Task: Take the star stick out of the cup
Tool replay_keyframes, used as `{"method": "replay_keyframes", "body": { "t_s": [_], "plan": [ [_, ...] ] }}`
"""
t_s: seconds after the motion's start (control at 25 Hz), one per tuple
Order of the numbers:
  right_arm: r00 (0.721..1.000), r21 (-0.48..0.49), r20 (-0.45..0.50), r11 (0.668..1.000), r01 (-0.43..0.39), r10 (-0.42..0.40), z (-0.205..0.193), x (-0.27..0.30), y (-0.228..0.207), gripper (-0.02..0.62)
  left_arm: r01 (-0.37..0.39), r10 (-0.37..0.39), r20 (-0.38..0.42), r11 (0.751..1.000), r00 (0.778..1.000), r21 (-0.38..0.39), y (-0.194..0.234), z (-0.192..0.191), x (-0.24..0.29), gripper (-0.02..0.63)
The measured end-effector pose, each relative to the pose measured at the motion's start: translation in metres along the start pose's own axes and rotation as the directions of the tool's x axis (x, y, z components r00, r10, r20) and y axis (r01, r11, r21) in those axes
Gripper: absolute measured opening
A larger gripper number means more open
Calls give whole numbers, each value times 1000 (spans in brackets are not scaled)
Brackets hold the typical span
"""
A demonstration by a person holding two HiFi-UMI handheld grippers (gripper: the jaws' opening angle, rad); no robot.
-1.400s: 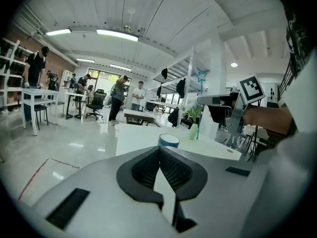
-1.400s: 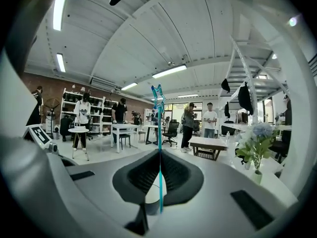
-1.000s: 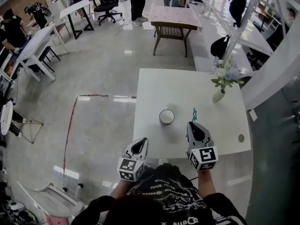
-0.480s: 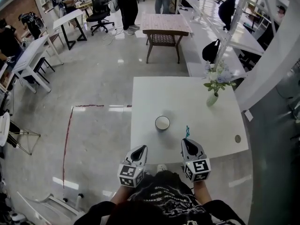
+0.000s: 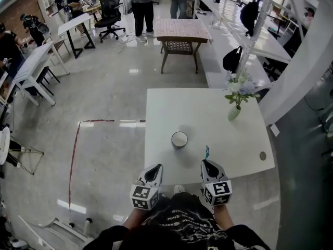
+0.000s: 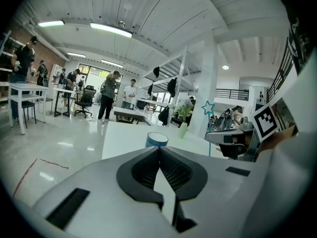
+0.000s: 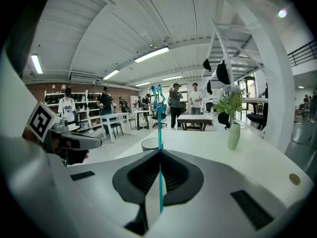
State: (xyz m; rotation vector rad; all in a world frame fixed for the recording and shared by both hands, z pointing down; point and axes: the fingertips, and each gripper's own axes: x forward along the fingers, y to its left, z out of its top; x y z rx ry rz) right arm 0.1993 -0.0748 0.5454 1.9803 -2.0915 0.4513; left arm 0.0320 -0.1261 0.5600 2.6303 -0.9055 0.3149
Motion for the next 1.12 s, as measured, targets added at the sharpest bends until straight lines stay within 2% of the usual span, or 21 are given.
{"method": "replay_keyframes", "body": {
  "t_s": [0.68, 1.12],
  "plan": [
    [1000, -44, 11, 999, -10, 10, 9, 8, -7, 12, -14, 14, 19, 1000, 1000, 4, -1, 10, 6, 19],
    [1000, -39, 15, 999, -5, 6, 11, 12, -8, 12, -19, 19, 25, 1000, 999, 3, 3, 14, 8, 18]
  ]
}}
